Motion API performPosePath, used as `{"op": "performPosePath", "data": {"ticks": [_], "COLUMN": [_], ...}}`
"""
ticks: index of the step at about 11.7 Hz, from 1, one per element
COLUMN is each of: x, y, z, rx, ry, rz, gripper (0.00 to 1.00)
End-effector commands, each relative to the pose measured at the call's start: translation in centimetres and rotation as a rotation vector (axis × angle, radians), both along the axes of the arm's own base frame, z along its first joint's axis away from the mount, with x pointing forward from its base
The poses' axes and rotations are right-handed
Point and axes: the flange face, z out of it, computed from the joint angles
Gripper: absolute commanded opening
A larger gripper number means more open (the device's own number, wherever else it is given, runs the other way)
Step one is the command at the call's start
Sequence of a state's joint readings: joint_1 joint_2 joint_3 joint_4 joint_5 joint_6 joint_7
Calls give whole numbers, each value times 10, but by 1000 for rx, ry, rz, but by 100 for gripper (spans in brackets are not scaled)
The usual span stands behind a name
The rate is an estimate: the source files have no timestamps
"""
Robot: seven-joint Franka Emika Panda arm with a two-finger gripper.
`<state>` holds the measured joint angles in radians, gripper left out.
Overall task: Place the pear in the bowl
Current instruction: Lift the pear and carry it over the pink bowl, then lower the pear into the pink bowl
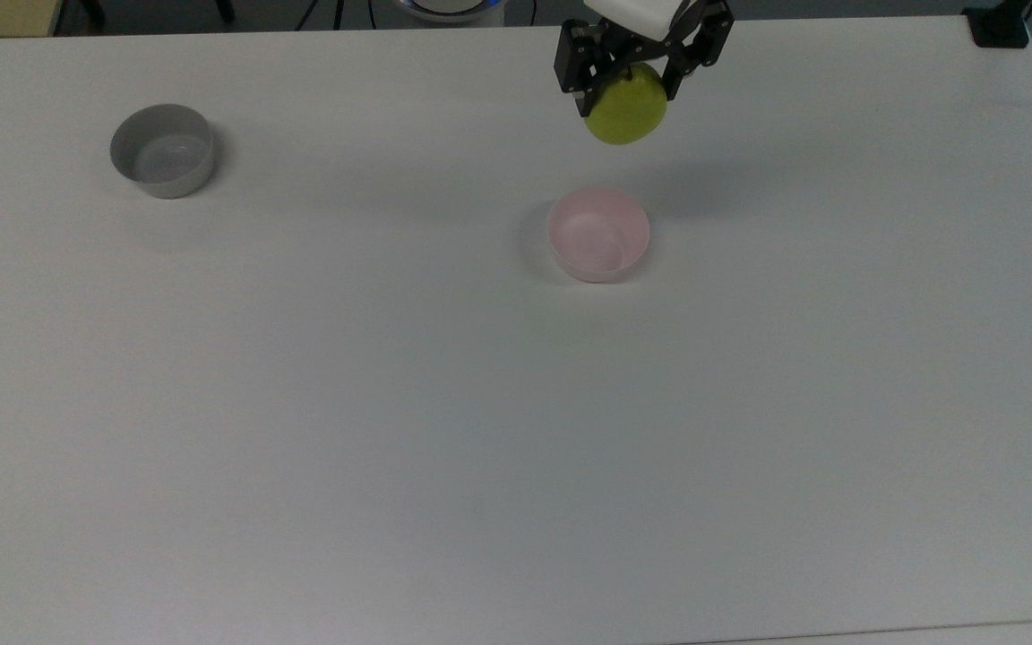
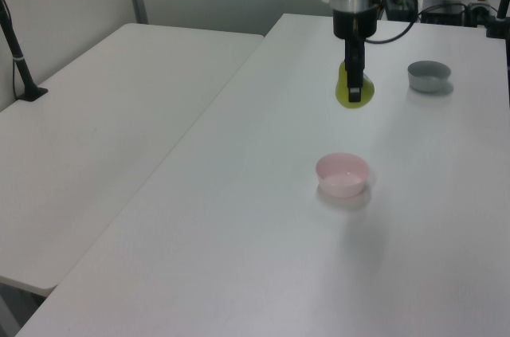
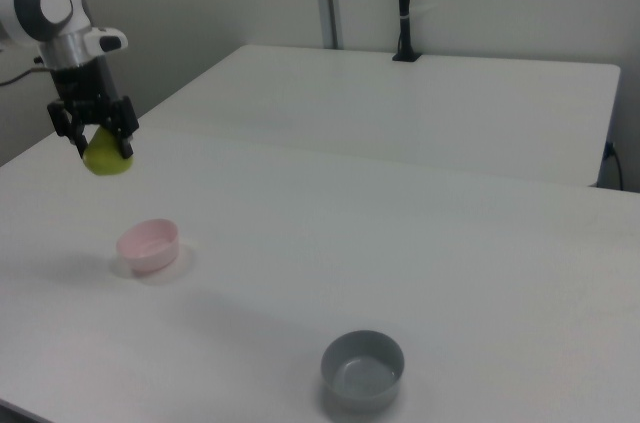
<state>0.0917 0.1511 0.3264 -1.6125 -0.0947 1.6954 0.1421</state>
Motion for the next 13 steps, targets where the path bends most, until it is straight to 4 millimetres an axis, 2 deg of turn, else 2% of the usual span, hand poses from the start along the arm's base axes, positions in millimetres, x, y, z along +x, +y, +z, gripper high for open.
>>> {"op": "performPosePath", "data": {"ticks": [1, 3, 6, 13], "x": [-11, -11, -5, 10], "y": [-3, -4, -7, 0], "z": [-55, -90, -130, -175], "rx": [-16, -20, -29, -33], "ry": [-28, -41, -58, -72], "rz": [3, 14, -7, -25], "gripper": [42, 42, 42, 43]}}
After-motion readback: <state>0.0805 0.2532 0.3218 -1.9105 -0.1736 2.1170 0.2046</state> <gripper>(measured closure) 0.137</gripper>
